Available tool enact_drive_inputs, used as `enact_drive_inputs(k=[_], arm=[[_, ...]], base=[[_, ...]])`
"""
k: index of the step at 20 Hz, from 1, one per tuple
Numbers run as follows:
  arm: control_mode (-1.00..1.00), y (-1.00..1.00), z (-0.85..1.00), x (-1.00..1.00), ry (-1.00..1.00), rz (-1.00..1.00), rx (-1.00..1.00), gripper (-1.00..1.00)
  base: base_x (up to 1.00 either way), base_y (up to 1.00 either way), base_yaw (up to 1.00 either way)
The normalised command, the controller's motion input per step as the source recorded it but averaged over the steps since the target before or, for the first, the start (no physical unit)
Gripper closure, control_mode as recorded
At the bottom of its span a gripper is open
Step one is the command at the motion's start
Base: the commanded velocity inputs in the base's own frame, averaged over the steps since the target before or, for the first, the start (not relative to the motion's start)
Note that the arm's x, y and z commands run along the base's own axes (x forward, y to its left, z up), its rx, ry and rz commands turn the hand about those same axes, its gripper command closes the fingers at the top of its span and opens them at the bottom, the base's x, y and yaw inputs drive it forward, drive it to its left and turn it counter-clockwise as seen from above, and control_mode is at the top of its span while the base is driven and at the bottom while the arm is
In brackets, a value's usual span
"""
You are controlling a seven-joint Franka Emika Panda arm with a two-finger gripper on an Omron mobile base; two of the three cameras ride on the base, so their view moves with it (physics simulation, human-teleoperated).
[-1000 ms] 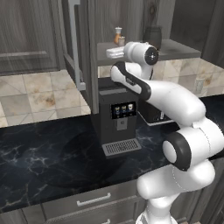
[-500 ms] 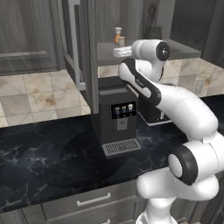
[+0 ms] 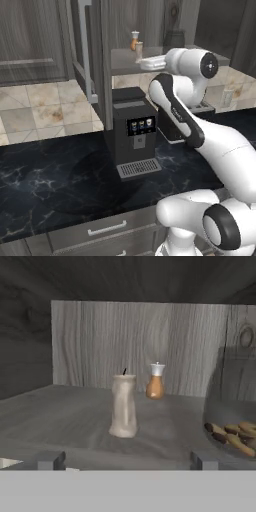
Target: Pick the jar and candle from the dining table and place them in the open cabinet. Close the cabinet after placing the objects.
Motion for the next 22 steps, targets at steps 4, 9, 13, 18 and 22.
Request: enact_drive_inputs(k=[4,9,13,18,22], arm=[[-1.00,-0.09,0.59,-1.00,0.00,0.00,0.01,-1.00],[-1.00,-0.14,0.22,-1.00,0.02,0.00,0.00,-1.00],[-1.00,-0.14,-0.01,-1.00,0.00,0.00,0.00,-1.00],[-1.00,-0.13,0.00,-0.63,0.00,0.03,0.00,-1.00],[-1.00,-0.18,0.01,-0.43,0.00,0.00,0.00,-1.00]], base=[[0.00,0.00,0.00],[0.00,0.00,0.00],[0.00,0.00,0.00],[0.00,0.00,0.00],[0.00,0.00,0.00]])
